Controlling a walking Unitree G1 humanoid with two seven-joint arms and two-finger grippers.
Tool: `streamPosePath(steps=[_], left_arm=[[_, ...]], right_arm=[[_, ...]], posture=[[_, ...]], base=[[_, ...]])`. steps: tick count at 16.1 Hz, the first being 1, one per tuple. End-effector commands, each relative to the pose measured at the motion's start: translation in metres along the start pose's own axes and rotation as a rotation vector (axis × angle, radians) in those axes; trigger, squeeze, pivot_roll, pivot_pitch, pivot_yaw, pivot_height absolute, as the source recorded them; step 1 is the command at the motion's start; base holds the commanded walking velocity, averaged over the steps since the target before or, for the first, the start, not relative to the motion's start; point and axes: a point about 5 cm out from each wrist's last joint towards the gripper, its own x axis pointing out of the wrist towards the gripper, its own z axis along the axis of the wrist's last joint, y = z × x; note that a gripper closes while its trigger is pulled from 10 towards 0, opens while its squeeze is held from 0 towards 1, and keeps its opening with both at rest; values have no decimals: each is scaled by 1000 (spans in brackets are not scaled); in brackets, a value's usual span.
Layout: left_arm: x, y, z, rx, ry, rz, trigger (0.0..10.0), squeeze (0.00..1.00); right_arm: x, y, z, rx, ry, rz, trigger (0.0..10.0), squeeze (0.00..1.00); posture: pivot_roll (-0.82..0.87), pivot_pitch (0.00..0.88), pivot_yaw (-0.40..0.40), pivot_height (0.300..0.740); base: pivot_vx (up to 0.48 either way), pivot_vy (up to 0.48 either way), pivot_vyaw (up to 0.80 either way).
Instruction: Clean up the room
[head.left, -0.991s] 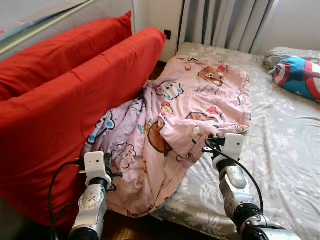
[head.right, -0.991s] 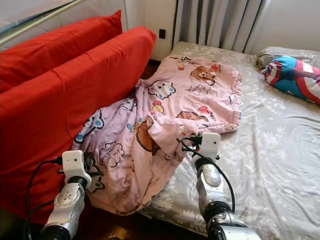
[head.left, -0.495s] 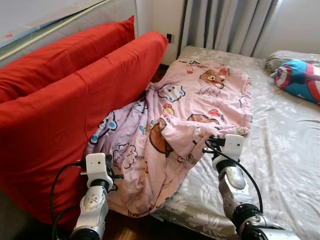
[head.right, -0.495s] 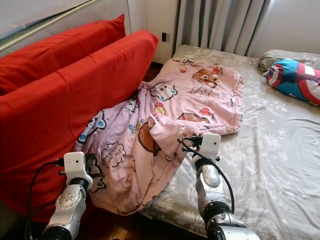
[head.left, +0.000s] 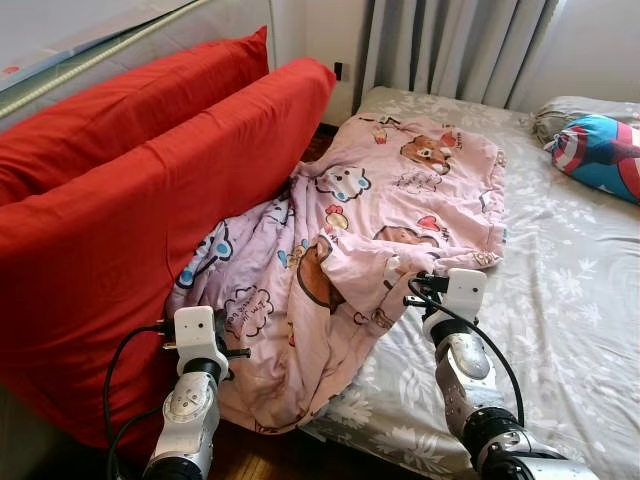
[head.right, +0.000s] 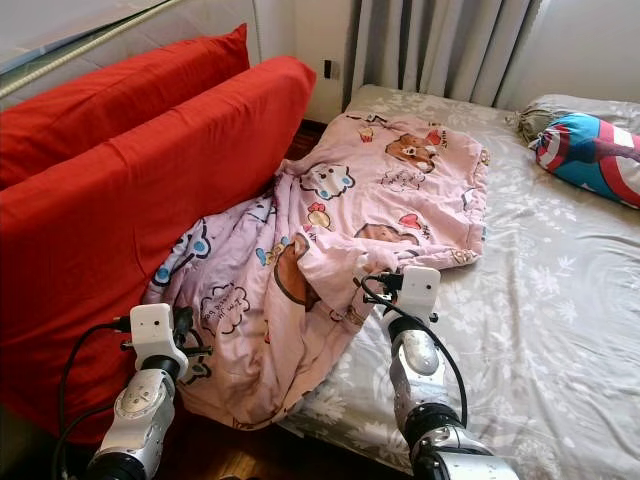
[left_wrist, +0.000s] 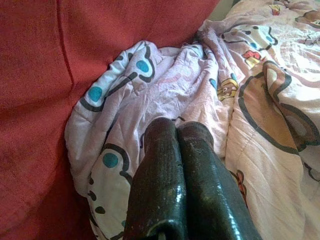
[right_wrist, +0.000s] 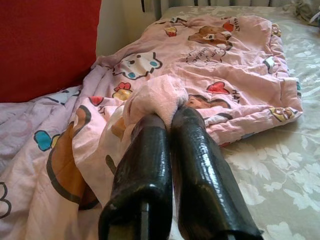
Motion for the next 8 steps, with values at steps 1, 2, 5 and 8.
streamPosePath(steps=[1, 2, 5, 8], left_arm=[[-1, -1, -1, 6, -7, -7, 10000, 0], [-1, -1, -1, 5, -7, -8, 10000, 0], [-1, -2, 0, 2, -11, -11, 10000, 0], [-1, -2, 0, 2, -13, -11, 10000, 0]], right_arm=[[-3, 1, -5, -6, 19, 2, 10000, 0], [-3, 1, -6, -6, 19, 3, 10000, 0], [-3, 1, -5, -6, 18, 2, 10000, 0], [-3, 1, -5, -4, 18, 3, 10000, 0]], posture=[[-44, 94, -34, 740], [-45, 95, -35, 740], [-43, 96, -34, 740], [-43, 96, -34, 740]], base=[[0, 0, 0], [0, 0, 0], [0, 0, 0], [0, 0, 0]])
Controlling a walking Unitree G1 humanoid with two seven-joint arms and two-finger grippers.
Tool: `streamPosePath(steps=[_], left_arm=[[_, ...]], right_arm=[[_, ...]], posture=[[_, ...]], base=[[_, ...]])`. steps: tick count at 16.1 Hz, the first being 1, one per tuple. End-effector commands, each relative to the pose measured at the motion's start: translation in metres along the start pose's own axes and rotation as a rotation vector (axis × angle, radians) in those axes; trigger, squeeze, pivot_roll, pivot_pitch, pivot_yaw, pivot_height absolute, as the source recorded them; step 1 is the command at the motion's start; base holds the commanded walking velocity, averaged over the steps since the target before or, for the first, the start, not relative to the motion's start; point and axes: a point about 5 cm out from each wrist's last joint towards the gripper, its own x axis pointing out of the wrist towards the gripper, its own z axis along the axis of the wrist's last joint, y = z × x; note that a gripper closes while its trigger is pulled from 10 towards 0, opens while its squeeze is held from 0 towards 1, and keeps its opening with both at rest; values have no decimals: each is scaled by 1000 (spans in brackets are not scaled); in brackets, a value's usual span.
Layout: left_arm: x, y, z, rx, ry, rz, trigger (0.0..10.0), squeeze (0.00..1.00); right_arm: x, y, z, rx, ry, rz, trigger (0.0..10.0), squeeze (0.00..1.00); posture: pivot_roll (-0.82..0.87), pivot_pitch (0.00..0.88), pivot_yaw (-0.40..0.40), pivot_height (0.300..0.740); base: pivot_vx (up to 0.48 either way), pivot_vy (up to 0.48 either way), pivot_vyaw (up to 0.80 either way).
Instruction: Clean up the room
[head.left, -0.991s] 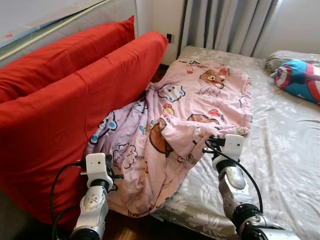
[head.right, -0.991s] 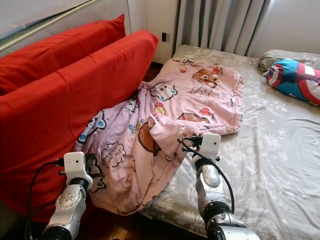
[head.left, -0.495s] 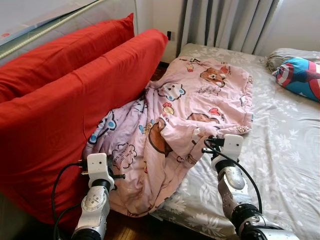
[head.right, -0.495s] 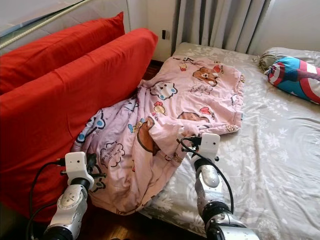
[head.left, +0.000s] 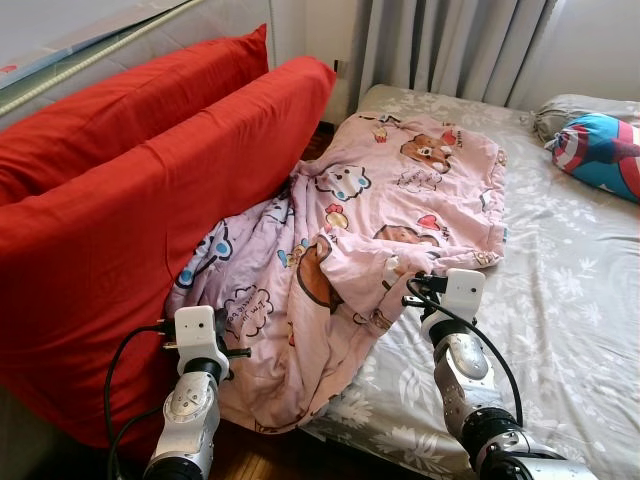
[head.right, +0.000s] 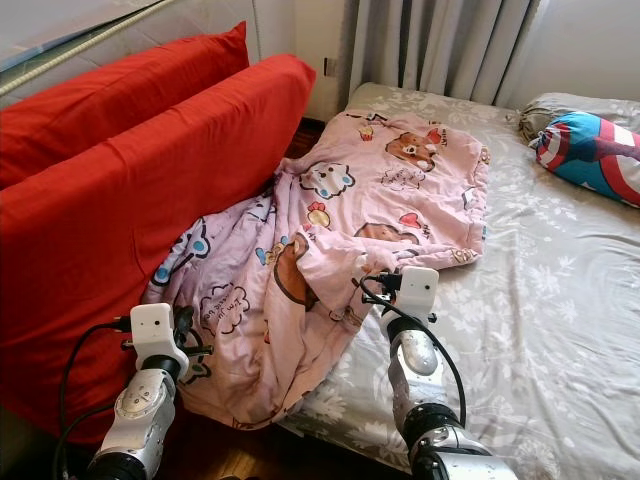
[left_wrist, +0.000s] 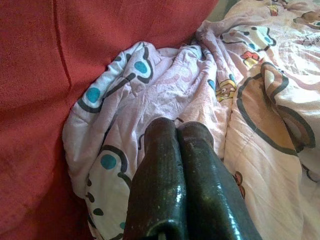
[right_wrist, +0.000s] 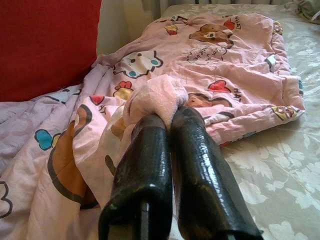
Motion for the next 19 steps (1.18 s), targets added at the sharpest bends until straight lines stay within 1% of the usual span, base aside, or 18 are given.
streamPosePath(steps=[1, 5, 16, 17, 19], left_arm=[[-1, -1, 0, 4, -7, -6, 10000, 0], [0, -1, 1, -1, -12, -8, 10000, 0], [0, -1, 2, -5, -19, -4, 10000, 0], [0, -1, 3, -4, -19, -4, 10000, 0], [0, -1, 2, -4, -16, -3, 10000, 0]], right_arm=[[-3, 1, -5, -6, 17, 2, 10000, 0], [-2, 1, -4, -6, 15, 3, 10000, 0], [-2, 4, -4, -5, 12, 13, 10000, 0], [-1, 3, -3, -9, 7, 5, 10000, 0], [0, -8, 2, -7, -11, -38, 10000, 0]], posture=[[-42, 95, -35, 740], [-42, 95, -37, 740], [-39, 97, -39, 740], [-34, 97, -39, 740], [-39, 96, -38, 740]], base=[[0, 0, 0], [0, 0, 0], [-249, 0, 0], [-251, 0, 0], [-251, 0, 0]])
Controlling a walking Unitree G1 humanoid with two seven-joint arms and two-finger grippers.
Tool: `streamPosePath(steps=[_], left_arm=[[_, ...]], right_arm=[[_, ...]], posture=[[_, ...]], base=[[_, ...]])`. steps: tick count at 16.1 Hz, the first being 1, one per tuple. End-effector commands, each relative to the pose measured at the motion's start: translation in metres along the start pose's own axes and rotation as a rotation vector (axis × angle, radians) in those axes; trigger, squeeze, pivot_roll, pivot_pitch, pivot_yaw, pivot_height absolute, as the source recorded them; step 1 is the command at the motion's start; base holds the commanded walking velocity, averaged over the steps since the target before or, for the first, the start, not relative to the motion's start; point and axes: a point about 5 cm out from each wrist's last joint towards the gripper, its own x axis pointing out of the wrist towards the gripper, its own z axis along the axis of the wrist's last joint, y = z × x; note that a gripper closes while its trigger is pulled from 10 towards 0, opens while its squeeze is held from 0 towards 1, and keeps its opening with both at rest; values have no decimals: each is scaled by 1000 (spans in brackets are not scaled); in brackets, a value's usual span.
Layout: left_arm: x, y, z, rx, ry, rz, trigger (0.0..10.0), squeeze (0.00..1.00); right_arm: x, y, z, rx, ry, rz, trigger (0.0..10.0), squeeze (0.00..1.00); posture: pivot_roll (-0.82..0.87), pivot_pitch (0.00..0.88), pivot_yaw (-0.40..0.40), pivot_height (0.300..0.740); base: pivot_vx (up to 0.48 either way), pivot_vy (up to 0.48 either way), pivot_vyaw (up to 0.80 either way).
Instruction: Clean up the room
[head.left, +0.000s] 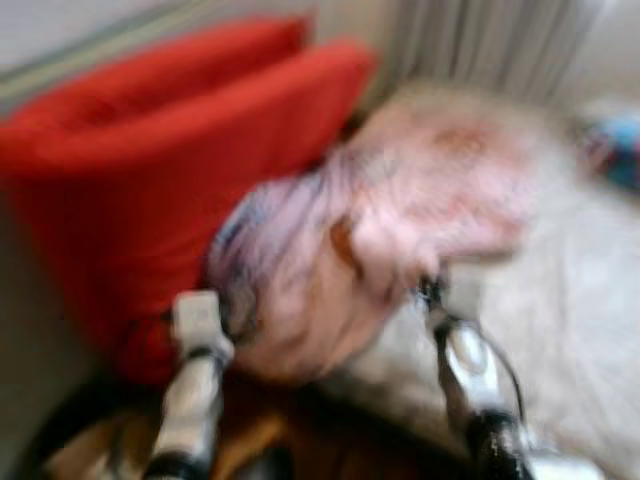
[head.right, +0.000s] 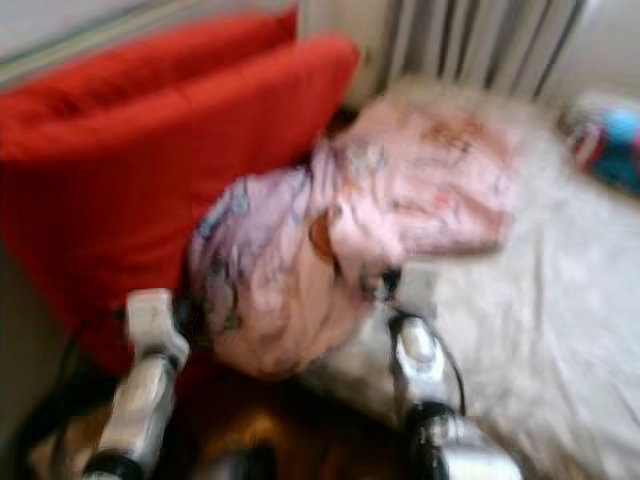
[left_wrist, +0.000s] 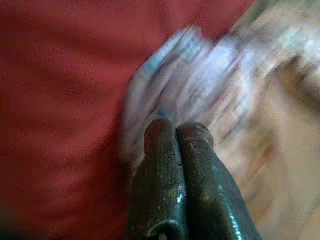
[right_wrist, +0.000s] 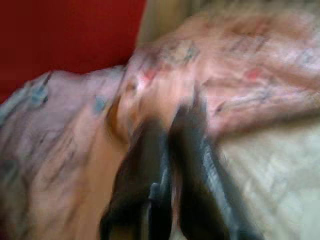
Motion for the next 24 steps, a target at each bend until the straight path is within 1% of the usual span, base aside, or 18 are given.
streamPosePath(steps=[1, 5, 6, 10, 11, 12, 13, 14, 15, 16, 17, 18, 19, 21, 23, 24], left_arm=[[5, -7, 8, -2, -28, -21, 10000, 0], [5, -7, 8, -2, -30, -22, 10000, 0], [5, -6, 9, -1, -31, -19, 10000, 0], [5, -7, 8, 0, -28, -21, 10000, 0], [5, -7, 8, 0, -27, -22, 10000, 0], [5, -7, 7, 1, -25, -22, 10000, 0], [5, -7, 9, 0, -30, -20, 10000, 0], [5, -6, 9, 1, -31, -19, 10000, 0], [5, -6, 8, 2, -27, -18, 10000, 0], [5, -6, 7, 2, -25, -18, 10000, 0], [5, -6, 7, 2, -24, -19, 10000, 0], [5, -7, 7, 1, -24, -20, 10000, 0], [5, -7, 7, 1, -24, -21, 10000, 0], [5, -6, 7, -1, -23, -16, 10000, 0], [5, -6, 6, 2, -19, -11, 10000, 0], [5, -6, 6, 2, -17, -13, 10000, 0]], right_arm=[[-2, -10, -1, -2, 2, -35, 10000, 0], [0, -5, 3, -6, -24, -26, 10000, 0], [0, -4, 6, -7, -45, -26, 10000, 0], [2, -8, 17, -42, -115, -57, 10000, 0], [3, -8, 18, -50, -117, -55, 10000, 0], [3, -5, 23, -84, -145, -41, 10000, 0], [5, -3, 32, -113, -201, -39, 10000, 0], [6, -4, 35, -119, -217, -43, 10000, 0], [7, -1, 47, -153, -280, -34, 10000, 0], [8, 1, 51, -175, -306, -22, 10000, 0], [8, 3, 53, -180, -320, -19, 10000, 0], [9, 4, 64, -168, -373, -35, 10000, 0], [10, 4, 69, -165, -395, -45, 10000, 0], [10, 6, 78, -182, -442, -42, 10000, 0], [8, 6, 79, -180, -451, -36, 10000, 0], [7, 4, 74, -182, -429, -45, 10000, 0]], posture=[[-42, 95, -37, 740], [-35, 96, -38, 740], [-36, 97, -38, 740], [-40, 96, -36, 740], [-40, 96, -36, 740], [-36, 97, -38, 740], [-35, 97, -38, 740], [-35, 97, -38, 740], [-40, 97, -38, 740], [-41, 96, -38, 740], [-41, 96, -38, 740], [-39, 97, -39, 740], [-40, 97, -39, 740], [-41, 95, -42, 740], [-48, 95, -44, 740], [-47, 95, -45, 740]], base=[[-251, 0, 0], [-249, 0, 0], [-251, 0, 0], [-250, 0, 0], [-255, 0, 0], [-247, 0, 0], [-247, 0, 0], [-247, 0, 0], [-247, 0, 0], [-251, 0, 0], [-247, 0, 0], [-247, 0, 0], [-247, 0, 0], [-124, 0, 0], [0, 0, 0], [0, 0, 0]])
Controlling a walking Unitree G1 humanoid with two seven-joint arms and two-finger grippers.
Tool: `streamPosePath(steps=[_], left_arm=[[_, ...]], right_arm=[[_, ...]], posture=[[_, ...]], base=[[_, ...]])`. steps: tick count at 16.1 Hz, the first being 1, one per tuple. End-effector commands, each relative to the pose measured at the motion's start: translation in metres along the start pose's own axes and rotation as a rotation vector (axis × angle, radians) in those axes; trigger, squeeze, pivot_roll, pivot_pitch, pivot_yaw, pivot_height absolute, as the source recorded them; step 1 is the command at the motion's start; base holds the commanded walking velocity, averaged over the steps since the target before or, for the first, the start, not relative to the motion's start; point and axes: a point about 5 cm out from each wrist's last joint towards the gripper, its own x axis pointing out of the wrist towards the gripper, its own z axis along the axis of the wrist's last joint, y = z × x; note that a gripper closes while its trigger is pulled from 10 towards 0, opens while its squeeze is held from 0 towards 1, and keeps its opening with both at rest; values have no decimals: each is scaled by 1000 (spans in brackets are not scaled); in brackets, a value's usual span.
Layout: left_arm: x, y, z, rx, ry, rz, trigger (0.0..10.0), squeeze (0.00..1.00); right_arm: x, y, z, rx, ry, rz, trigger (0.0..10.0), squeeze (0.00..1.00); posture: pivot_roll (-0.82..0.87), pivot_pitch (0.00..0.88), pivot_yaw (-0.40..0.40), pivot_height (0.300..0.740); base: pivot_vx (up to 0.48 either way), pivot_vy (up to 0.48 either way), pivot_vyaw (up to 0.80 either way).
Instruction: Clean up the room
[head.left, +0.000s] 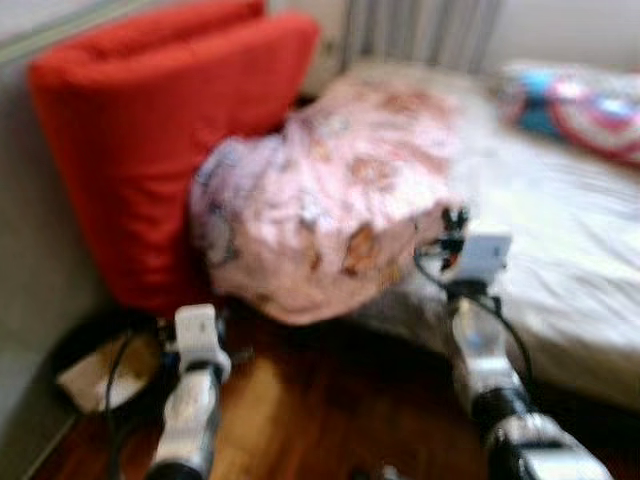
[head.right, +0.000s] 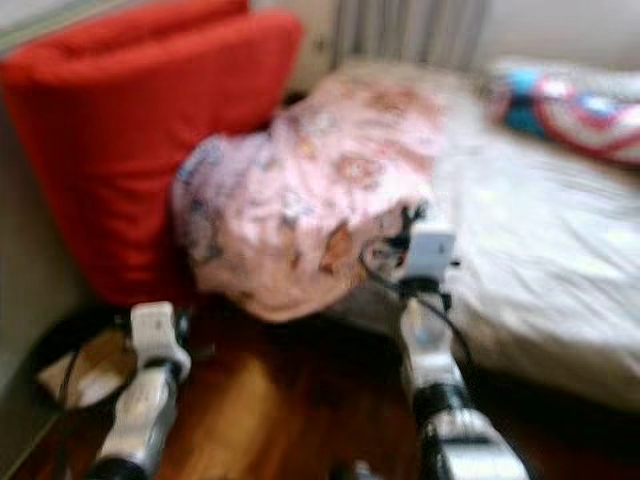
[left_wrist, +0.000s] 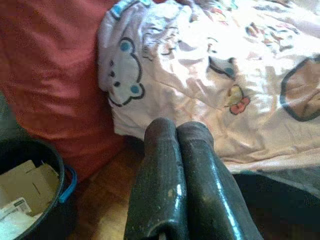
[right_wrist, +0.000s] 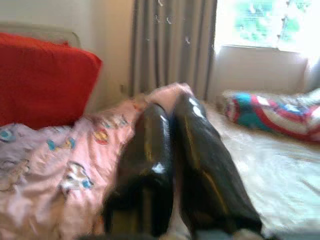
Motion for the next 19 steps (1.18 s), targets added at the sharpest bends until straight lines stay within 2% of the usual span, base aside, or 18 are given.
streamPosePath(steps=[1, 2, 3, 5, 7, 10, 11, 12, 14, 15, 16, 17, 19], left_arm=[[-1, -1, -2, 2, 9, 4, 10000, 0], [-1, -1, -3, 2, 10, 3, 10000, 0], [-1, -1, -3, 3, 11, 2, 10000, 0], [-1, -2, -3, 3, 15, -2, 10000, 0], [-1, -4, -4, 4, 17, -11, 10000, 0], [-1, -3, -5, 8, 23, -17, 10000, 0], [-1, -3, -5, 9, 25, -20, 10000, 0], [-1, -3, -5, 10, 26, -21, 10000, 0], [-1, -3, -5, 12, 27, -22, 10000, 0], [-1, -3, -5, 14, 27, -22, 10000, 0], [-1, -4, -5, 15, 26, -24, 10000, 0], [-1, -4, -5, 13, 25, -24, 10000, 0], [0, -5, -4, 9, 21, -26, 10000, 0]], right_arm=[[0, -6, -6, -9, 64, -33, 10000, 0], [-7, -14, -23, 4, 186, -94, 10000, 0], [-21, -19, -53, 1, 426, -103, 10000, 0], [-49, -26, -82, 38, 645, -124, 10000, 0], [-63, -35, -93, 50, 719, -172, 10000, 0], [-65, -49, -93, 25, 731, -247, 10000, 0], [-58, -51, -86, -29, 674, -238, 10000, 0], [-44, -47, -72, -90, 549, -188, 10000, 0], [-21, -48, -41, -139, 303, -241, 10000, 0], [-15, -52, -28, -225, 204, -270, 10000, 0], [-11, -51, -22, -255, 163, -258, 10000, 0], [-16, -44, -34, -219, 252, -205, 10000, 0], [-35, -41, -61, -161, 452, -208, 10000, 0]], posture=[[-49, 94, -45, 740], [-47, 95, -44, 740], [-51, 94, -46, 740], [-43, 96, -46, 740], [-41, 98, -44, 740], [-42, 97, -39, 740], [-41, 98, -39, 740], [-40, 98, -37, 740], [-41, 98, -36, 740], [-42, 96, -37, 740], [-43, 95, -39, 740], [-45, 92, -41, 740], [-39, 94, -42, 740]], base=[[0, 0, 0], [0, 0, 0], [0, 0, 0], [0, 0, 0], [0, 0, 0], [0, 0, 0], [0, 0, 0], [0, 0, 0], [0, 0, 0], [0, 0, 0], [0, 0, 0], [0, 0, 0], [0, 0, 0]])
